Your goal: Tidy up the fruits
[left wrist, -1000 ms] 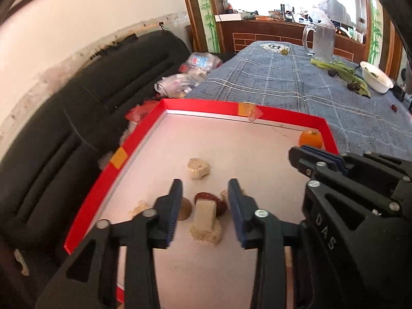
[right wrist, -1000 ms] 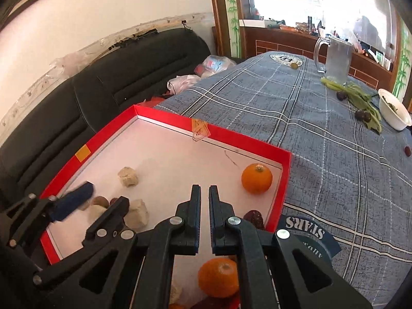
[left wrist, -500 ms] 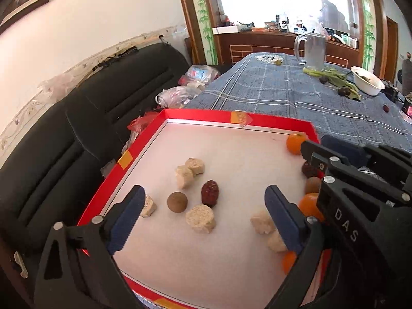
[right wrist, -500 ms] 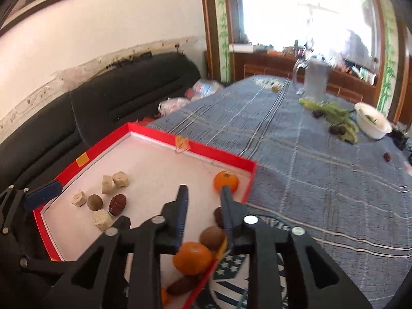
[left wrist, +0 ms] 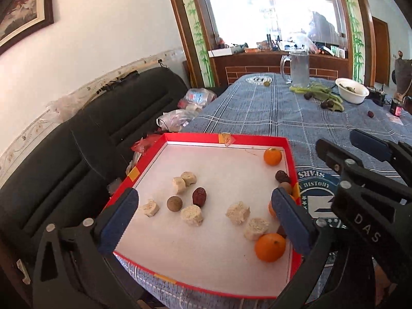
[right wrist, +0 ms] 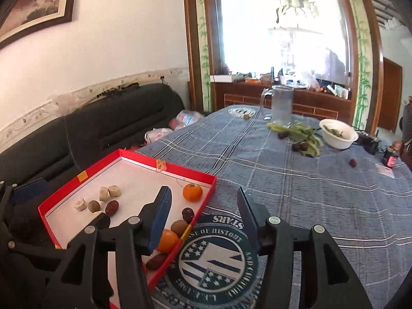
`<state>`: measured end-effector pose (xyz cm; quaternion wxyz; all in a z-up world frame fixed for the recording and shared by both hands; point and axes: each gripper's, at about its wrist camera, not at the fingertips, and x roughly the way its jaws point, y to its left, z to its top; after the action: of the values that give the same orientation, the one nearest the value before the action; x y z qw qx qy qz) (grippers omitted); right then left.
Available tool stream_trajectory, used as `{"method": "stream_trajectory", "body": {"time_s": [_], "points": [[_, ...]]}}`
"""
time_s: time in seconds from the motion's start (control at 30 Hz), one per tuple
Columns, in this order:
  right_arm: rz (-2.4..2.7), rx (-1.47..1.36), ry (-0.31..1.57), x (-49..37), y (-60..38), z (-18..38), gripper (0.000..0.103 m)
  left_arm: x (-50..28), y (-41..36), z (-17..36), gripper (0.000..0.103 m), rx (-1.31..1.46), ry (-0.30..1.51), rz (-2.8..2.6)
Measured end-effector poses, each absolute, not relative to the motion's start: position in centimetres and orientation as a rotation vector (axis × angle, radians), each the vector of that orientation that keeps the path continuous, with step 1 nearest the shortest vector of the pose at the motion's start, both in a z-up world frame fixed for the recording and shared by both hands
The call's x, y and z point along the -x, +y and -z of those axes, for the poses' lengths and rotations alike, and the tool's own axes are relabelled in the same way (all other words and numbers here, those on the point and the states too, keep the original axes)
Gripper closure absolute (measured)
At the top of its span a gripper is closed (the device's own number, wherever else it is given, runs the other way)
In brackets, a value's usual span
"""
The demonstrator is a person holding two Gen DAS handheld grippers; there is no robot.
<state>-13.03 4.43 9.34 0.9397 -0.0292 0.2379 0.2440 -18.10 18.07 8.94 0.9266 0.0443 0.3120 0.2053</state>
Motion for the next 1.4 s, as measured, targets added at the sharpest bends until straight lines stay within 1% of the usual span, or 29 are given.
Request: {"method": "stream_trajectory", "body": {"time_s": [0.1,0.37,0.5,0.6,0.87,1.1,1.4], "points": [[-0.489,0.057,0.454,14.5,3.6,-9.7,0.045,19.3,18.0,-9.4,0.0,-0.073,0.62,-0.424],[-0.469,0.037,0.362,19.4,0.9,-11.0,0.04,22.7,17.3,-10.1,0.0,-0.051,0.569,-0.389],[-0.46,-0.007,0.313,21.9,-0.4,-12.0,0.029,24.7,16.5,-10.6,0.0,-0.072,0.537,-0.349],[-0.442,-0.02,0.27,23.9,-1.0,-12.8,0.025,26.4,16.2,-11.1,0.0,-0.074,0.505,-0.326],[-0.43,-0.04,0.24,27.2,-1.1,-14.4,0.023,30.2,17.2,-12.8,0.0,-0.032,0.435,-0.316],[-0.444,0.027,0.174,29.0,-0.4,-14.6,0.022,31.2,18.9,-13.2,0.0,0.012,0.389,-0.393],[-0.479,-0.004,0.223,28.9,0.3,-14.2,0.022,31.5,19.6,-13.0,0.0,0.0,0.382,-0.419]]}}
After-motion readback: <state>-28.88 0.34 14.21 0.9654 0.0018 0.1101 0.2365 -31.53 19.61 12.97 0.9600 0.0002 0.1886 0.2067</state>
